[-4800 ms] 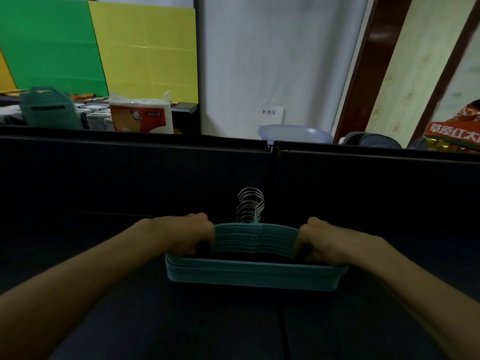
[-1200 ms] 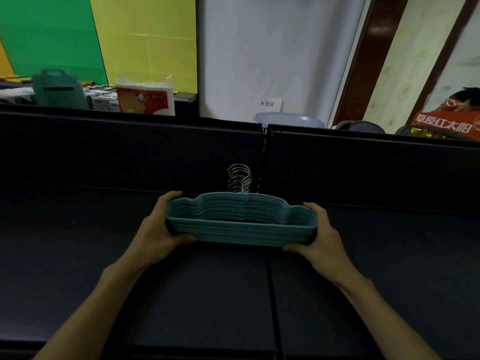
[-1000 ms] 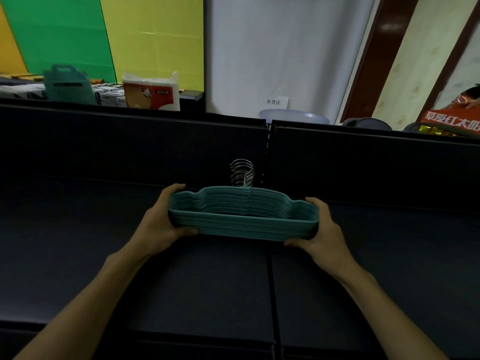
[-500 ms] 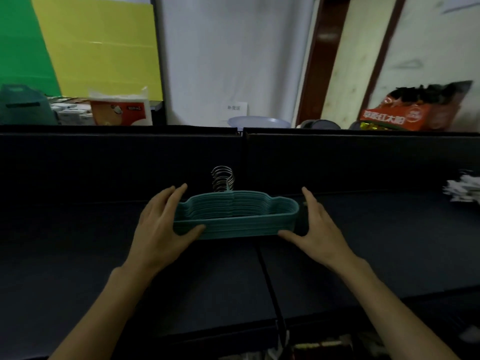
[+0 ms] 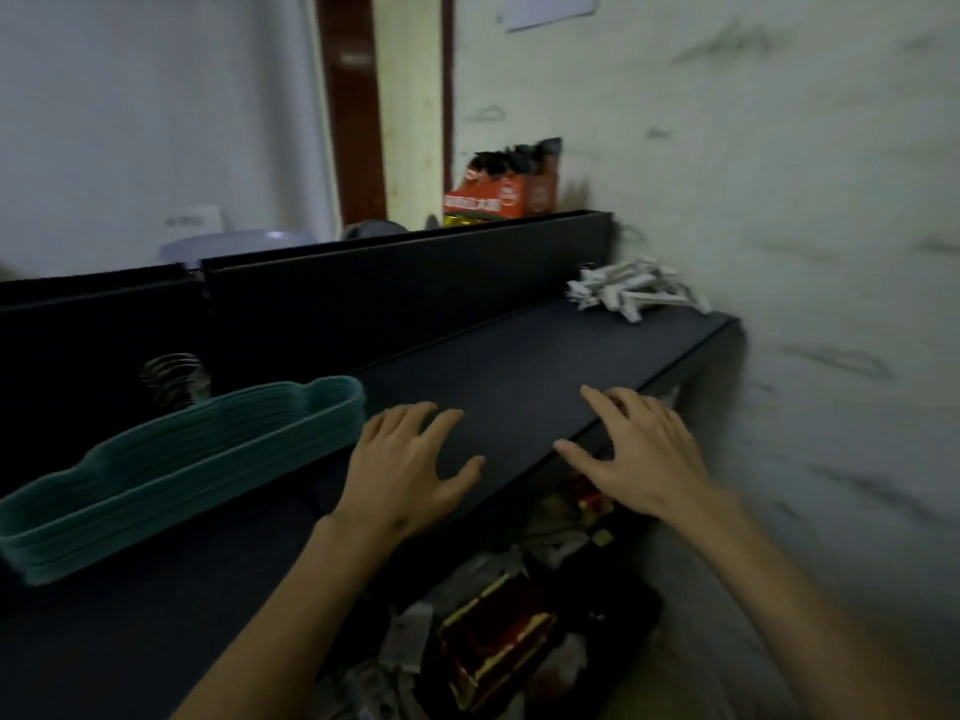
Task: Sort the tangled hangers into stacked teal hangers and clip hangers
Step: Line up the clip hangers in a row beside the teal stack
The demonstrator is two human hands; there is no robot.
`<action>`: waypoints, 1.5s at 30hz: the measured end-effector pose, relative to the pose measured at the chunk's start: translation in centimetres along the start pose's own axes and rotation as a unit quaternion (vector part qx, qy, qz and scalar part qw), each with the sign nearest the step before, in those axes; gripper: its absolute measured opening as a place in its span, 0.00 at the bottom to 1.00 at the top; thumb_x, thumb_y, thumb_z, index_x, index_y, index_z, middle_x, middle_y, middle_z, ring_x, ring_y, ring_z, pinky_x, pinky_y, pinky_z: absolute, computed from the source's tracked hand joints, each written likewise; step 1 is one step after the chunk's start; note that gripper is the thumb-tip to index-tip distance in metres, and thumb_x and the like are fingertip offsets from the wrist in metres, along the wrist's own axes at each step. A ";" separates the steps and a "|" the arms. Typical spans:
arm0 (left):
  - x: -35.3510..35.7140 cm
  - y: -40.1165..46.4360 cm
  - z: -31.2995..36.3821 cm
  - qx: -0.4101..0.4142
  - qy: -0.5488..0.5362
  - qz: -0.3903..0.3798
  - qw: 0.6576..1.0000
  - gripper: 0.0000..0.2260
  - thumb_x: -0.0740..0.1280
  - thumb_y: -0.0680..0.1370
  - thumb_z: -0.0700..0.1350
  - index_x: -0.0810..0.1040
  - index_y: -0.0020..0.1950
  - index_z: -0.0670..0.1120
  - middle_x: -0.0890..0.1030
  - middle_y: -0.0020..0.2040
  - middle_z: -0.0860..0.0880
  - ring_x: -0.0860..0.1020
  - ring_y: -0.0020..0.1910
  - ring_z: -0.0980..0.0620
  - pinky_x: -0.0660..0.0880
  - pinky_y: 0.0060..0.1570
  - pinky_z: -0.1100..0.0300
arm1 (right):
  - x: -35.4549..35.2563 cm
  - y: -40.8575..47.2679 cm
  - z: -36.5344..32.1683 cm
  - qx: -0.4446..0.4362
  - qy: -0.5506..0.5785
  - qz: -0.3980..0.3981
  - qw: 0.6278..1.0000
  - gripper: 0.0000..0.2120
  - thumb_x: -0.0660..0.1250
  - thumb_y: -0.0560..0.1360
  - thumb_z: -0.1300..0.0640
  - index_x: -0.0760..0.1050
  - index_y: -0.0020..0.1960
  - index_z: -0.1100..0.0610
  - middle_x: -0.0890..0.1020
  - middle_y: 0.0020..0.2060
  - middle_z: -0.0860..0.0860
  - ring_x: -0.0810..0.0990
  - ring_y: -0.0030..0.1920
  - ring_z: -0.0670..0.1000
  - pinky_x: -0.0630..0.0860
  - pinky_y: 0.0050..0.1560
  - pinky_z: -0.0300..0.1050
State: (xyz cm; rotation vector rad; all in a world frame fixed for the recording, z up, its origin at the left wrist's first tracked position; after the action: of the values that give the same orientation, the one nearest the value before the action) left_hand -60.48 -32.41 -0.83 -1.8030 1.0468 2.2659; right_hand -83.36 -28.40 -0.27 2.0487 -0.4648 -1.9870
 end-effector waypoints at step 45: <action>23.1 39.1 27.7 0.071 -0.060 -0.085 0.992 0.28 0.53 0.74 0.67 0.64 0.71 0.55 0.66 0.70 0.51 0.65 0.68 0.49 0.62 0.65 0.52 | 3.8 16.3 46.6 0.118 0.013 0.000 0.993 0.31 0.56 0.74 0.34 0.63 0.72 0.48 0.73 0.65 0.50 0.72 0.63 0.54 0.70 0.60 0.48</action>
State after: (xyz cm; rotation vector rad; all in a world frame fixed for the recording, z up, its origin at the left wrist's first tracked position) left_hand -108.25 -55.64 -0.75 -1.6133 0.9677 2.1134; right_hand -130.71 -42.91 0.79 2.2080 -0.7252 -1.9851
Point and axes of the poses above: each hand's wrist, its own y-axis towards the middle knuckle, its own x-axis out of the palm, z = x × y, the point moved 7 cm from there along y, towards the middle knuckle
